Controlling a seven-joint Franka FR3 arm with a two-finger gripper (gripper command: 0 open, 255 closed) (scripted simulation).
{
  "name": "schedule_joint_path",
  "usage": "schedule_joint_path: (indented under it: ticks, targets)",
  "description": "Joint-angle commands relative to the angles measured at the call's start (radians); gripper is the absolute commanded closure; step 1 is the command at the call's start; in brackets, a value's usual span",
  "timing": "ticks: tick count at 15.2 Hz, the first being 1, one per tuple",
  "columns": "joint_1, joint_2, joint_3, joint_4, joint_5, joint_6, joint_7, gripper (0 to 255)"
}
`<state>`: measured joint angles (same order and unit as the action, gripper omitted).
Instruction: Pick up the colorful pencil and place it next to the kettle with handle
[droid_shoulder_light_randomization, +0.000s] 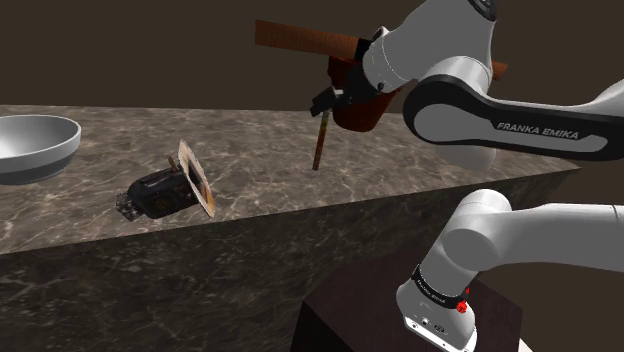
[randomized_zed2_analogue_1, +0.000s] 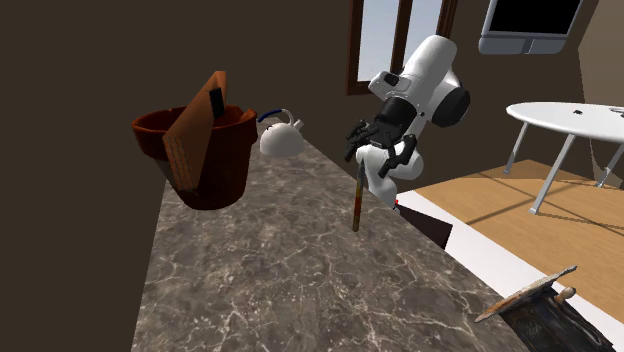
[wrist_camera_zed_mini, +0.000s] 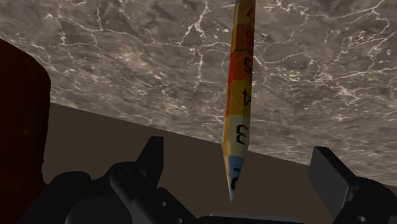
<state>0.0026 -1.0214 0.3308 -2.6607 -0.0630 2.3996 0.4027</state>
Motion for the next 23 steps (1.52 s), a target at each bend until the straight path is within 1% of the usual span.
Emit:
schedule_joint_path:
  ticks: [1, 4, 12, 13, 22, 23]
  targets:
    - [-0.010, 0.020, 0.002, -0.011, -0.004, 0.038, 0.002, 0]
    - [-0.022, 0.051, 0.007, -0.022, -0.009, 0.081, 0.005, 0]
    - [-0.022, 0.051, 0.007, -0.022, -0.009, 0.081, 0.005, 0]
    - [-0.022, 0.051, 0.007, -0.022, -0.009, 0.081, 0.005, 255]
    - [-0.023, 0.051, 0.007, -0.022, -0.009, 0.081, 0.005, 255]
    - [-0.023, 0.052, 0.003, -0.008, -0.009, 0.069, 0.002, 255]
